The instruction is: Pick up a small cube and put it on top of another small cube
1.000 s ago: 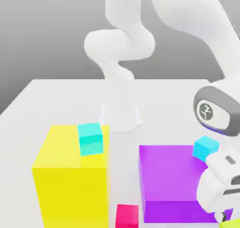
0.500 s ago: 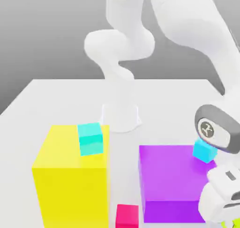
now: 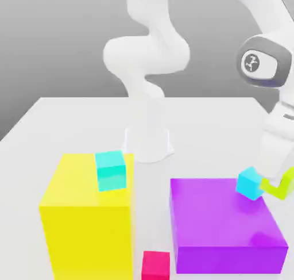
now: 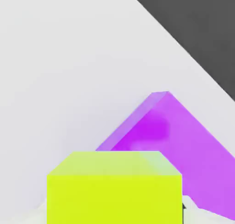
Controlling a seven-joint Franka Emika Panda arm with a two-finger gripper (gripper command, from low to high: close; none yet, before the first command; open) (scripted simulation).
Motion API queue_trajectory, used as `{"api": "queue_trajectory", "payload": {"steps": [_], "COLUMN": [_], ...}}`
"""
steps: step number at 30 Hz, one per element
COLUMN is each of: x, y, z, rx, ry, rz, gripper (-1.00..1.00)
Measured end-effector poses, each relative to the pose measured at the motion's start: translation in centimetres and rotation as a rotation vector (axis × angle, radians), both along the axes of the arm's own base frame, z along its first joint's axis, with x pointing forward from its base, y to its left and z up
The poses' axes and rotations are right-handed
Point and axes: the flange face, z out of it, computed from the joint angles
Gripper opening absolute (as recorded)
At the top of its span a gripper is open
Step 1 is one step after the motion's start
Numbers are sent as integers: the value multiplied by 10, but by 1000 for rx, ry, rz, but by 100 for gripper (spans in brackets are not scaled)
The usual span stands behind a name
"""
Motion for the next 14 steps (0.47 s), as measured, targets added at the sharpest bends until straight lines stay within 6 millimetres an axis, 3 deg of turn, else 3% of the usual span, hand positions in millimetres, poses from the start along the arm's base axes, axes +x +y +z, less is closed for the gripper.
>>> {"api": "queue_trajectory", "payload": {"steps": [5, 7, 10, 11, 14], "x": [-47, -54, -56, -57, -57], "y": [-15, -17, -18, -18, -18], "z": [21, 8, -29, -37, -37], "rx": [40, 49, 50, 50, 50], "ry": [15, 17, 17, 17, 17], "rz": [173, 203, 211, 212, 212], "gripper": [-100, -100, -100, 100, 100]}}
